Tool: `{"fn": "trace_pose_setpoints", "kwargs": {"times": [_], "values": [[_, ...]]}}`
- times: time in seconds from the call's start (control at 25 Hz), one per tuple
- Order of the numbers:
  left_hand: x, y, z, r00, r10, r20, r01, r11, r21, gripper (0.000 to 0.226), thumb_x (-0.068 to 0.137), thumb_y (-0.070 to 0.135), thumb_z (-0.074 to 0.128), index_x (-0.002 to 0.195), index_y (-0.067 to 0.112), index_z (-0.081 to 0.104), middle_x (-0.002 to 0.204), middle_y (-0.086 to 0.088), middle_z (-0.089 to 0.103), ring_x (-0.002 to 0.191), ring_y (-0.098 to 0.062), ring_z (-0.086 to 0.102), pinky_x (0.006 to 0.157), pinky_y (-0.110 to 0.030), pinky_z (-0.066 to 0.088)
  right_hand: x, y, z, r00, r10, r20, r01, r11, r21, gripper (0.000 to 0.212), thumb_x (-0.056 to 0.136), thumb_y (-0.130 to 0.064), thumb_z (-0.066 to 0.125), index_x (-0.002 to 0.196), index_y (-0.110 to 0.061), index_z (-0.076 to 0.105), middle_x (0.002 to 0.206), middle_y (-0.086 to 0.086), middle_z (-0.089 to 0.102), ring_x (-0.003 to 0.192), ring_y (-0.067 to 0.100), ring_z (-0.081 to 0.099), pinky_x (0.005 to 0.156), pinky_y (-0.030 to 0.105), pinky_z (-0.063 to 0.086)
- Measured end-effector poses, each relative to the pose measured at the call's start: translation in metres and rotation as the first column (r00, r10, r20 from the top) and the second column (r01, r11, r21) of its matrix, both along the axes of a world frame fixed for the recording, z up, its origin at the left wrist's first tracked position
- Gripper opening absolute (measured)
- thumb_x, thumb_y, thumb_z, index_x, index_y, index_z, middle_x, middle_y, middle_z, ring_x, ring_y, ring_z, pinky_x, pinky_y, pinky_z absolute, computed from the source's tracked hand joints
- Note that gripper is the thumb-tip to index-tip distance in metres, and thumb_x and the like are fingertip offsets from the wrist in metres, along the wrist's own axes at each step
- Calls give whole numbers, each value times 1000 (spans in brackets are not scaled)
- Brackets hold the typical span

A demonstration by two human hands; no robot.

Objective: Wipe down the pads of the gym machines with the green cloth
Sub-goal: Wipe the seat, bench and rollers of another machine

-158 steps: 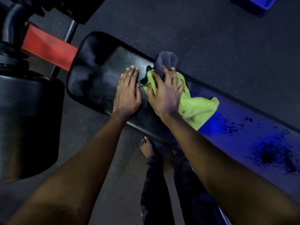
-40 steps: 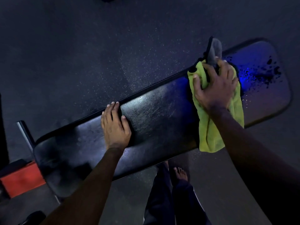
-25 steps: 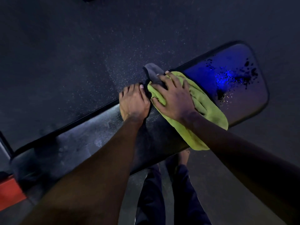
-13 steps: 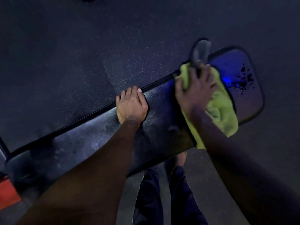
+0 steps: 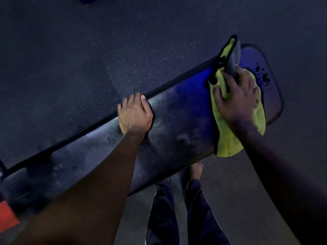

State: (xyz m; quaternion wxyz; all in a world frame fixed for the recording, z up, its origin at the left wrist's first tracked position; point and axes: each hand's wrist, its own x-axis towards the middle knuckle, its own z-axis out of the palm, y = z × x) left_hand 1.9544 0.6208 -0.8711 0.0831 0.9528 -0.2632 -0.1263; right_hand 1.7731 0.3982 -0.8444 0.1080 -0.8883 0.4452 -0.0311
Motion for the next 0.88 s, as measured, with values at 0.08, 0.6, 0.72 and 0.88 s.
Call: {"fn": "trace_pose_setpoints", "kwargs": {"times": [0.08,0.6,0.72,0.88], "values": [[0,0,-1,1000,1,6,-1,1000,-3,44,105,33,24,111,9,62,104,-10,67,96,-30,57,88,-44,41,15,18,-5,993,-115,-6,115,993,-11,51,96,-50,51,142,-28,54,157,7,39,146,34,33,110,62,32],[-28,-16,14,982,-189,-7,183,956,-229,41,107,24,33,142,9,47,144,-11,51,134,-26,44,113,-44,30,-69,114,-20,986,167,4,-167,985,40,50,95,-54,50,142,-37,55,157,0,41,142,29,36,110,54,34],[-50,-51,15,971,-236,-36,218,938,-272,44,107,26,33,144,8,47,145,-13,49,134,-25,43,114,-39,31,-84,86,-15,985,-145,89,136,986,101,46,94,-50,54,138,-36,59,154,1,42,141,31,35,105,58,37],[-37,-103,10,987,-161,-11,153,955,-253,36,106,26,34,123,4,55,120,-17,56,110,-31,53,96,-38,37,-64,121,-18,973,-206,100,196,976,98,43,94,-43,63,136,-33,61,156,0,36,145,30,30,110,61,30]]}}
